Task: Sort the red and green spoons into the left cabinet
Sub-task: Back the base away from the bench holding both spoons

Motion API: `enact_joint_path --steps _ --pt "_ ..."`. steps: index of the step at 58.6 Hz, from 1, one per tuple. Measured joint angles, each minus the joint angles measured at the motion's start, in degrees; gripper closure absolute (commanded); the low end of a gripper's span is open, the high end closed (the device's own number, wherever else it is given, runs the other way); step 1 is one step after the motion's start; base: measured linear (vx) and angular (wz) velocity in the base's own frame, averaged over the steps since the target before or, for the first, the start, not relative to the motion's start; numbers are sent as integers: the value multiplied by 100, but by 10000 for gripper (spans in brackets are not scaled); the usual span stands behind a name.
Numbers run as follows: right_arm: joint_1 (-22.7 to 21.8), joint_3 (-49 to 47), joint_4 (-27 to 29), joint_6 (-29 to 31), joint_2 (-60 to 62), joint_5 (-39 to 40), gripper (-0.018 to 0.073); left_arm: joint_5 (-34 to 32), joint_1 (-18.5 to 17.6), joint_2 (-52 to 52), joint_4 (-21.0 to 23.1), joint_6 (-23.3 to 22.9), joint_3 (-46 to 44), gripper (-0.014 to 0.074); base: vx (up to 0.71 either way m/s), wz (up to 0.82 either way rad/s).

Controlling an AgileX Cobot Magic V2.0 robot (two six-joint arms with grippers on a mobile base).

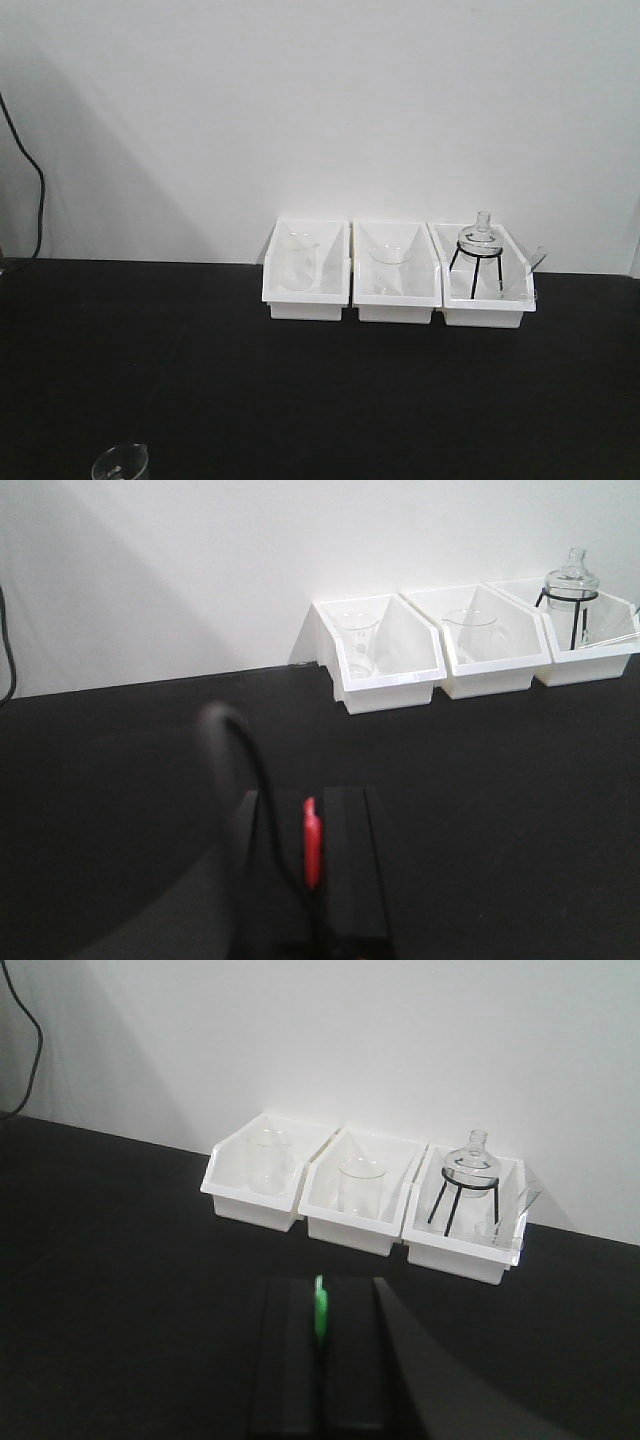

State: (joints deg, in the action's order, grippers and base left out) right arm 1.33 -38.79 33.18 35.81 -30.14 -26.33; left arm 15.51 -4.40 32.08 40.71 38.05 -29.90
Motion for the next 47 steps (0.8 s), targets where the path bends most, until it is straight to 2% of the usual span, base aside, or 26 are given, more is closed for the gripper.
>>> enact_joint_path --steps 47 --pt "0 0 0 0 0 0 562 0 0 0 0 0 0 597 -9 22"
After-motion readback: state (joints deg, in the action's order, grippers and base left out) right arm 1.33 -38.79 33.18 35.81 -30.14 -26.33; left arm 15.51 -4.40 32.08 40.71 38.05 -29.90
